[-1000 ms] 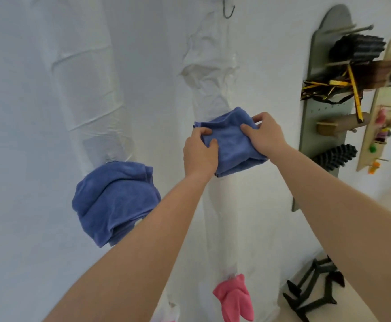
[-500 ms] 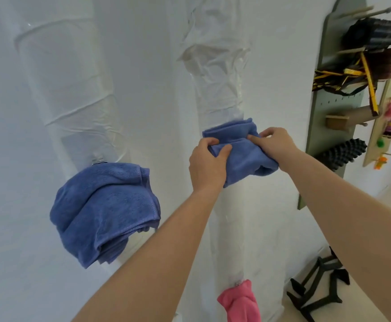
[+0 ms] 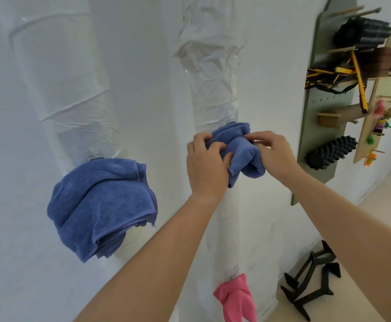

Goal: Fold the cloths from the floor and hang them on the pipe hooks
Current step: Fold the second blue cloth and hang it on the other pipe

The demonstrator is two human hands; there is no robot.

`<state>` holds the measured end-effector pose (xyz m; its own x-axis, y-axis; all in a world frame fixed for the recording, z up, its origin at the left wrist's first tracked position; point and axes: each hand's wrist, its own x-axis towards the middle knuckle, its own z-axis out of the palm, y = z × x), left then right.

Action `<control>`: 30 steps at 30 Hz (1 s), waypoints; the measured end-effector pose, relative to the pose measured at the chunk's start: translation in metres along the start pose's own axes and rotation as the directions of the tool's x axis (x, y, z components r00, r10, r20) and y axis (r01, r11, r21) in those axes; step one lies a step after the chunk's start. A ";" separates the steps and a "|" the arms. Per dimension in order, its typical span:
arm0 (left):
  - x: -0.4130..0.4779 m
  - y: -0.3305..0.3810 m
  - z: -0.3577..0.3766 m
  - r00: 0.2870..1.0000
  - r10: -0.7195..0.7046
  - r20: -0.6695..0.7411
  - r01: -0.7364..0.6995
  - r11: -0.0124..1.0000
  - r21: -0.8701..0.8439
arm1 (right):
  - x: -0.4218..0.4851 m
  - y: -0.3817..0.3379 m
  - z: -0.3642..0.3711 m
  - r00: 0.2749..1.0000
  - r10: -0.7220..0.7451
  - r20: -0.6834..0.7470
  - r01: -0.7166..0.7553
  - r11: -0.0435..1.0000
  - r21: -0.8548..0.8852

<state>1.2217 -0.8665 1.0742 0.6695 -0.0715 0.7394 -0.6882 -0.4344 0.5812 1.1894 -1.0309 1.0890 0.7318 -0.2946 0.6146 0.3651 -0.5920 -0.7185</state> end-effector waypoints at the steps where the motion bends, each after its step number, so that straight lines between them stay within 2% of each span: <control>1: 0.001 0.001 0.001 0.997 0.073 0.010 -0.073 0.997 -0.006 | -0.003 0.000 -0.004 0.998 0.027 0.049 -0.029 0.999 0.043; 4: 0.005 0.002 0.004 0.979 0.181 0.095 -0.180 0.984 -0.016 | -0.004 -0.005 -0.012 0.985 0.049 0.164 -0.068 0.991 0.116; 8: 0.010 -0.004 0.004 0.991 0.093 0.097 -0.085 0.993 -0.083 | 0.002 0.001 -0.012 0.970 0.025 0.242 -0.036 0.998 0.044; 11: 0.012 -0.010 0.006 0.988 0.087 0.124 -0.079 0.994 -0.071 | 0.008 0.009 -0.007 0.974 0.012 0.226 -0.018 1.000 0.024; 17: 0.021 -0.018 0.014 0.981 0.181 0.073 -0.184 0.982 0.033 | 0.021 0.024 0.002 0.992 -0.024 0.122 0.031 0.998 -0.049; 20: 0.020 -0.017 0.016 0.982 0.174 0.073 -0.177 0.984 0.030 | 0.019 0.024 0.006 0.995 -0.046 0.086 0.052 0.996 -0.073; 24: 0.013 -0.017 0.014 0.981 0.148 0.126 -0.146 0.989 -0.024 | 0.008 0.022 0.001 0.988 -0.056 0.147 0.073 0.991 -0.113; 28: 0.009 -0.022 0.016 0.974 0.207 0.097 -0.219 0.965 0.146 | -0.003 0.028 -0.004 0.964 -0.029 0.266 0.048 0.997 -0.063; 30: 0.008 -0.022 0.020 0.976 0.207 0.066 -0.215 0.964 0.155 | -0.004 0.029 -0.003 0.966 -0.039 0.257 0.055 0.997 -0.058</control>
<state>1.2479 -0.8751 1.0605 0.5293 -0.2189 0.8197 -0.7643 -0.5424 0.3487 1.1959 -1.0492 1.0666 0.8403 -0.0690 0.5377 0.3712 -0.6497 -0.6634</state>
